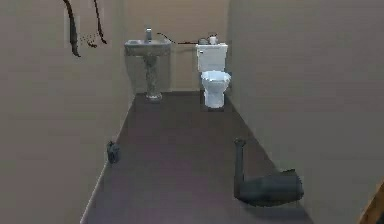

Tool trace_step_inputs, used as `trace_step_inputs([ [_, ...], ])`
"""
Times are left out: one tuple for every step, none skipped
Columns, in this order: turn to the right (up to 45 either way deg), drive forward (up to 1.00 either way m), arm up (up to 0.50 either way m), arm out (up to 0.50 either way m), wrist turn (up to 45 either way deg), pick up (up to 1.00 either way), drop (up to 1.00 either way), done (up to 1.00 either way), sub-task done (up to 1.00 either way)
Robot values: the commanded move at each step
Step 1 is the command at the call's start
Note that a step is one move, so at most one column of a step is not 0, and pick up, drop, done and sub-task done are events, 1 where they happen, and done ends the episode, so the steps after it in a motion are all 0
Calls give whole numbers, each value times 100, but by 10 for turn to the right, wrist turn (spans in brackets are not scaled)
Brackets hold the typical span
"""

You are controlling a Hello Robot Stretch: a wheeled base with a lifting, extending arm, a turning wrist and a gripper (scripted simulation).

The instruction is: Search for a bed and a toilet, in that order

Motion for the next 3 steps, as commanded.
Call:
trace_step_inputs([
  [0, 40, 0, 0, 0, 0, 0, 0, 0],
  [0, 100, 0, 0, 0, 0, 0, 0, 0],
  [-30, 0, 0, 0, 0, 0, 0, 0, 0],
])
